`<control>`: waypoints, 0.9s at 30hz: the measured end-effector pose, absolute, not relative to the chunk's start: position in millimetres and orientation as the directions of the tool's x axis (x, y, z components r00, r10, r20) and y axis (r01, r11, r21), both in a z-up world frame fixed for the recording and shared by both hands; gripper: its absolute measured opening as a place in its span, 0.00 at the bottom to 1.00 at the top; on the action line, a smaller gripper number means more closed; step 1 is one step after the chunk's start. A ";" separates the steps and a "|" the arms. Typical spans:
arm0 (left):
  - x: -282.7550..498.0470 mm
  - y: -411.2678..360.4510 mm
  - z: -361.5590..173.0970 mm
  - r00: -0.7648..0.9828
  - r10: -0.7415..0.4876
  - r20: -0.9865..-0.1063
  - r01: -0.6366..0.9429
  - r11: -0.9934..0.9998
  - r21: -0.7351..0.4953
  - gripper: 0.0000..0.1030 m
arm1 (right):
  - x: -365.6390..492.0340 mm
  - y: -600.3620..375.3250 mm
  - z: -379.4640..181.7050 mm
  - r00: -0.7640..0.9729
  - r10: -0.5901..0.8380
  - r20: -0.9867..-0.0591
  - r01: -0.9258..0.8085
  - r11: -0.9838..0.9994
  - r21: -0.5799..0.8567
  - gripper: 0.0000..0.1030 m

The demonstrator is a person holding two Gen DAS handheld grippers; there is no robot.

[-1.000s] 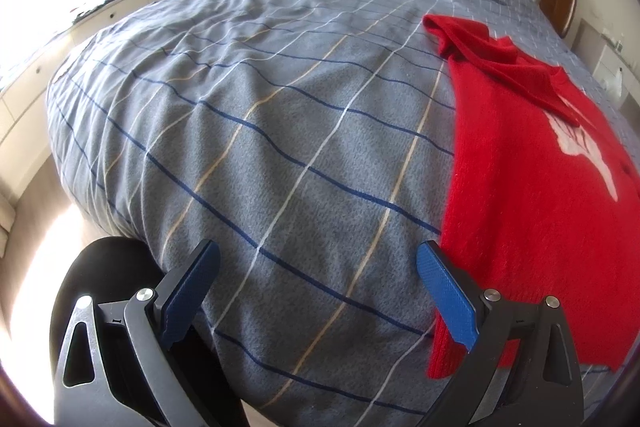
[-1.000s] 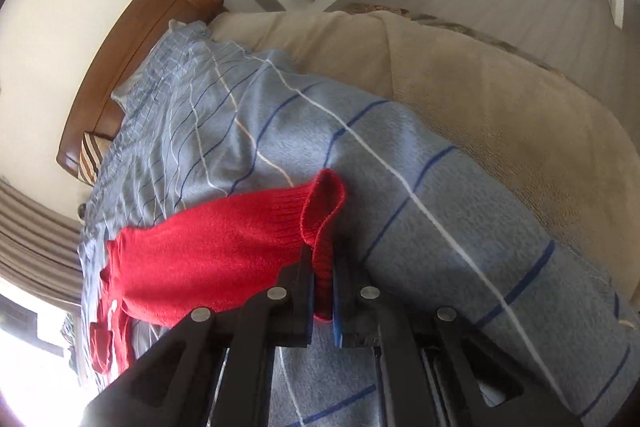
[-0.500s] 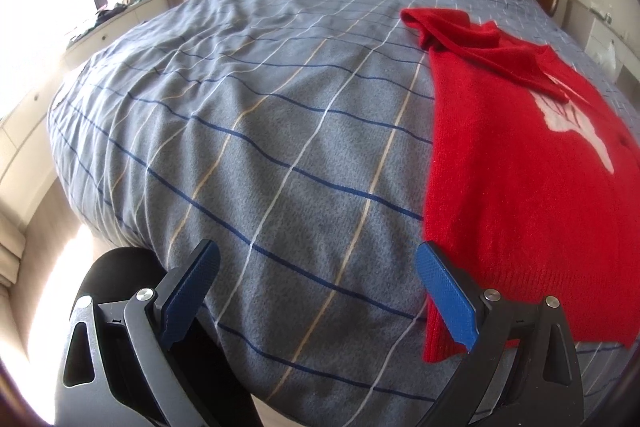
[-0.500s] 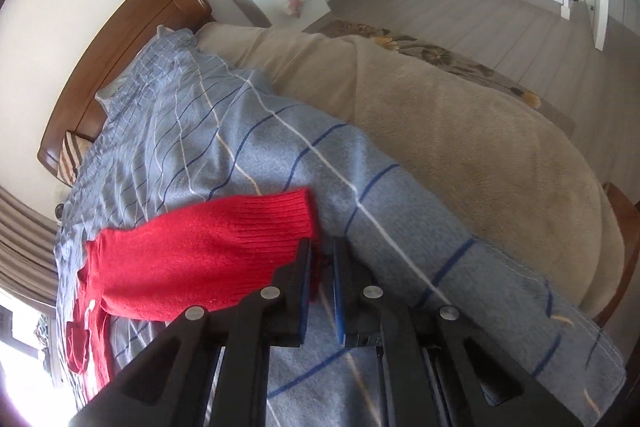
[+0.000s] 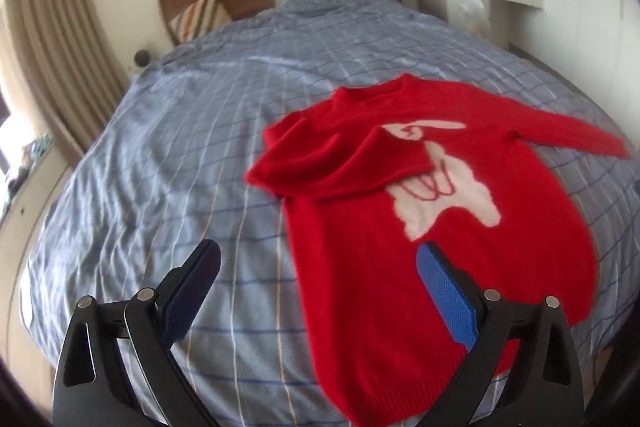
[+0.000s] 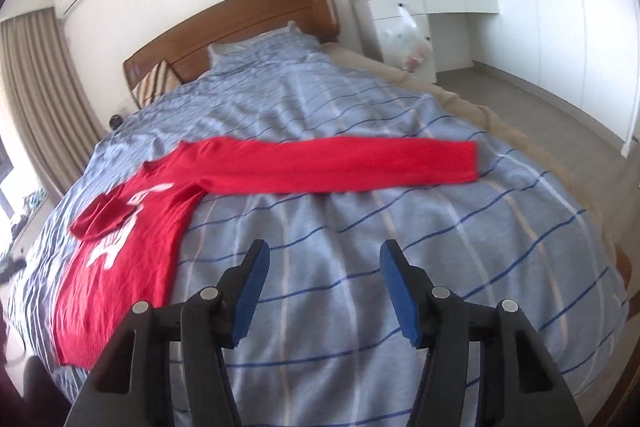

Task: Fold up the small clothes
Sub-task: 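Open the right tool and release the extended sleeve, then grasp the other sleeve cuff with the left tool and pull it outward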

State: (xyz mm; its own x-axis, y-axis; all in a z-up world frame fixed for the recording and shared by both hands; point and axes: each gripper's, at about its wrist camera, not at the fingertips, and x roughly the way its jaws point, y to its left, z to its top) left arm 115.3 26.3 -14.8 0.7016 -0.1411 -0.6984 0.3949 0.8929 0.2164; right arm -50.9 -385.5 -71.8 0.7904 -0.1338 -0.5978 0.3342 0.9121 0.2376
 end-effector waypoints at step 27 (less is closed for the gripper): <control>251.9 -64.2 -80.7 0.478 -0.274 -0.835 0.628 0.771 0.106 0.03 | -41.3 -349.9 -107.4 0.749 -0.035 -0.662 0.271 0.928 0.256 0.56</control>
State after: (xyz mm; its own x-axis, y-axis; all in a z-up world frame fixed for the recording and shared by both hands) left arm 251.9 -64.2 -80.7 0.4780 -0.2741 -0.8345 0.6279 0.7710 0.1064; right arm -41.3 -349.9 -107.4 0.7486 -0.0353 -0.6620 0.2705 0.9279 0.2564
